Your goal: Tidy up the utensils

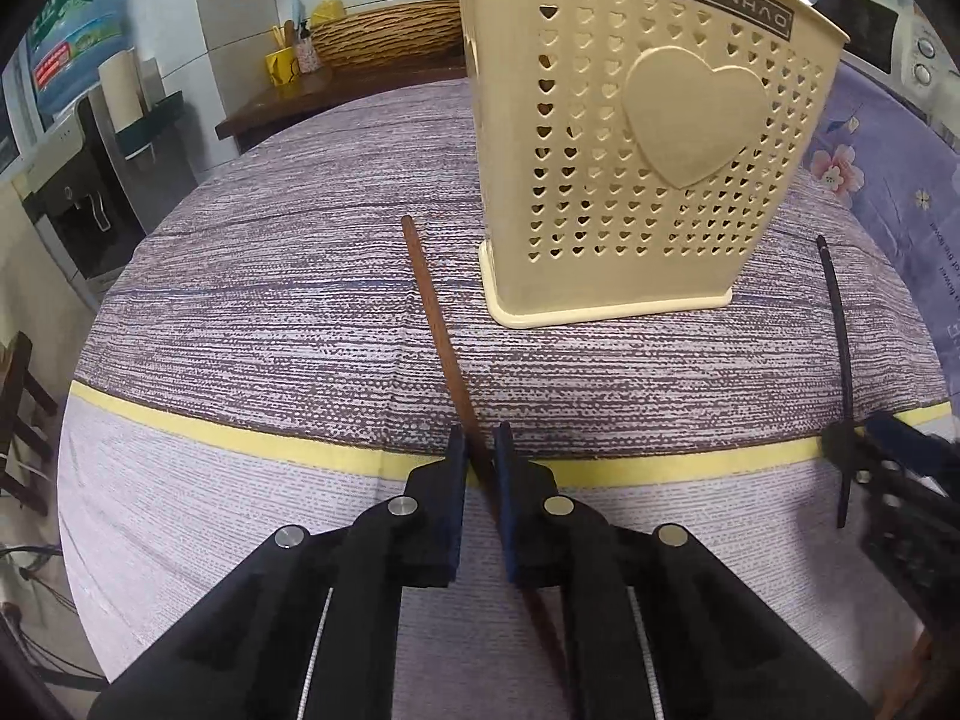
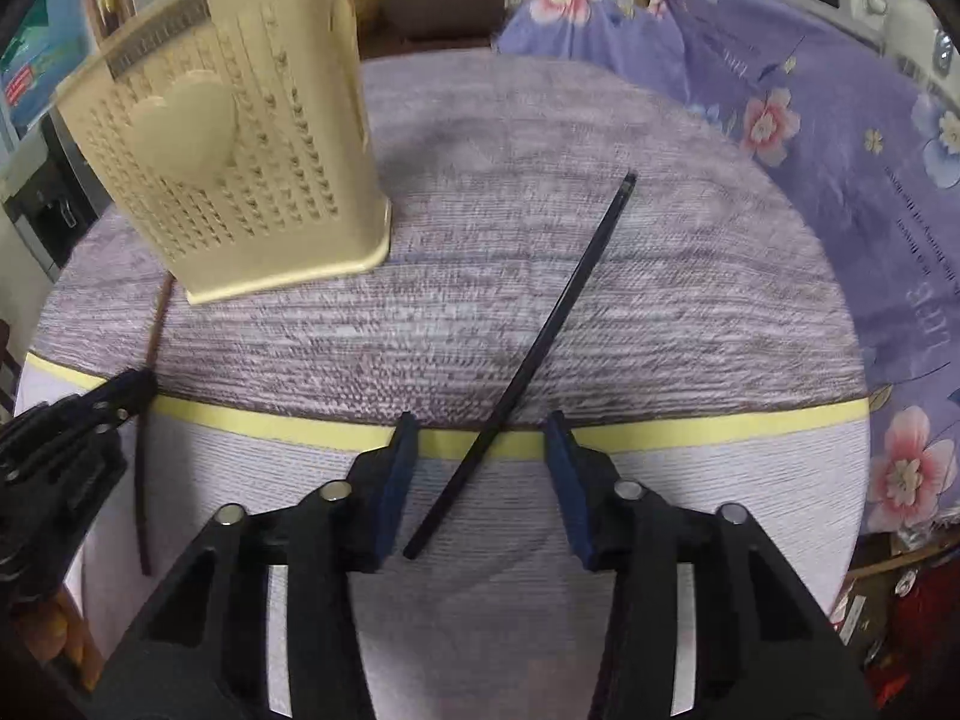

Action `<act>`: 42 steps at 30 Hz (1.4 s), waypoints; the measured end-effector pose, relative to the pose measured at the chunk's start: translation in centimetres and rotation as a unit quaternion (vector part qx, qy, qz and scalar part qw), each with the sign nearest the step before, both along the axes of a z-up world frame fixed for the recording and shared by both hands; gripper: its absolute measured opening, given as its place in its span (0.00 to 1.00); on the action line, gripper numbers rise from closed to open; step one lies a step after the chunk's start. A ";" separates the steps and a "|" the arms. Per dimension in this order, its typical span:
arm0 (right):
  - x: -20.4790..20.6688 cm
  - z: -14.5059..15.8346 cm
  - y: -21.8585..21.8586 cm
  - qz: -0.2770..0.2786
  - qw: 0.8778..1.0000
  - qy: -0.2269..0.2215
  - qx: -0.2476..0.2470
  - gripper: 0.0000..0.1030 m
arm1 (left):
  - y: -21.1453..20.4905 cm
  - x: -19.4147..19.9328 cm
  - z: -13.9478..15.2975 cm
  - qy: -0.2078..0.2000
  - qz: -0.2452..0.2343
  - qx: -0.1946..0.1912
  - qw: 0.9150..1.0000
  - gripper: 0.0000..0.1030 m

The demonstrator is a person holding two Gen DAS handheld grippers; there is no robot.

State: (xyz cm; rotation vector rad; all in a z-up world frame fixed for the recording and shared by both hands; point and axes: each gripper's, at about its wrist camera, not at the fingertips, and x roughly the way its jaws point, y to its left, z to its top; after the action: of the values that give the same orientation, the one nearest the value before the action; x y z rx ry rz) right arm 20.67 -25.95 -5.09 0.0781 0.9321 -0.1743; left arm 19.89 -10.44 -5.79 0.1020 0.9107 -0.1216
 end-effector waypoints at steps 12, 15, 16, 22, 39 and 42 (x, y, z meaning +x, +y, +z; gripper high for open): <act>-5.5 -0.3 0.0 0.063 0.997 0.013 0.045 0.09 | 3.9 -4.7 -0.2 0.023 -0.010 -0.071 0.997 0.07; -8.5 -0.3 0.6 0.086 0.995 0.024 0.044 0.09 | 4.9 -7.5 -0.3 0.024 -0.015 -0.087 0.996 0.07; -9.5 -0.2 0.7 0.092 0.994 0.027 0.047 0.09 | 5.1 -8.3 -0.3 0.023 -0.015 -0.091 0.996 0.07; -11.2 0.5 0.9 0.099 0.992 0.017 0.082 0.36 | 5.7 -9.0 -0.1 0.035 -0.016 -0.099 0.994 0.10; 1.3 0.1 -1.7 0.025 0.999 0.008 0.040 0.23 | 3.2 0.3 -0.1 0.018 -0.019 -0.032 0.999 0.30; 2.2 -0.1 -1.2 0.024 0.999 0.006 0.021 0.17 | 2.9 0.7 -0.1 0.013 -0.019 -0.019 1.000 0.24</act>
State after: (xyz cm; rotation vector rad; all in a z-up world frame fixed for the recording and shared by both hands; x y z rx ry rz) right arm 22.85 -27.20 -5.17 0.0930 0.9494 -0.1105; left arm 20.61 -7.55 -5.84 0.0824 0.9320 -0.1769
